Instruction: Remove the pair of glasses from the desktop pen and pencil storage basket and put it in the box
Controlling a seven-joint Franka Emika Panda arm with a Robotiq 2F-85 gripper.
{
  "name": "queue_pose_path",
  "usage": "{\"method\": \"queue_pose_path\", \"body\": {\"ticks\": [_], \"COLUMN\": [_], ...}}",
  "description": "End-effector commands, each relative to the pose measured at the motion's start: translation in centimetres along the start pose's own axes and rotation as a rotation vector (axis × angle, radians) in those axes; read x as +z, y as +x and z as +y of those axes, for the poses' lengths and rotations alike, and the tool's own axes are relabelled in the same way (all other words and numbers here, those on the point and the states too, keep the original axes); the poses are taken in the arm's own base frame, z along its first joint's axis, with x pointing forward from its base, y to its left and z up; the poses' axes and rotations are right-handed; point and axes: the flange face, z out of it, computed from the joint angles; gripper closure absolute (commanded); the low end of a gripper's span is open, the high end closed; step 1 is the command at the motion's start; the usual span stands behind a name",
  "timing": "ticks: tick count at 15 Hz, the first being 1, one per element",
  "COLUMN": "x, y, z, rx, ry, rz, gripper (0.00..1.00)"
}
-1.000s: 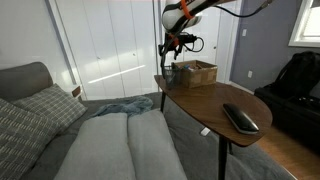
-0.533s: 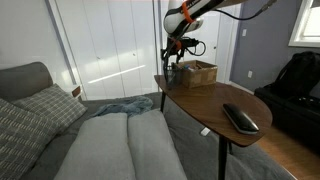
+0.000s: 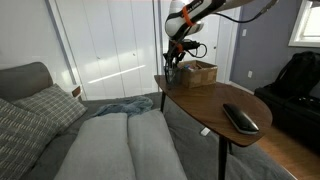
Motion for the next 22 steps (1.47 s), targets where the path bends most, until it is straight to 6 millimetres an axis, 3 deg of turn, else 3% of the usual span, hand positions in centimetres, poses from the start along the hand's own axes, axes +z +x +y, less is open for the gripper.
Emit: {"method": "queue_pose_path", "body": {"ticks": [1,5,9,16,20,22], "x": [-0.4,-2.8,-7.3,-13.0,-14.4,-13.9], "y": [0.1,0.0,-0.1,-1.1,-2.1,-2.7], "z": [-0.2,-0.6,-0.5,6.1,8.4,8.9], "rx": [0.01,-0.005,-0.01,0.205,0.313,0.318], "ry": [0.003,-0.006,-0.02,-0.194,-0.229,-0.261], "rz": [0.0,0.036,0.095,0.177,0.205,0.151], "gripper": [0.97,0.96,0.96,0.96,0.96,0.96]}}
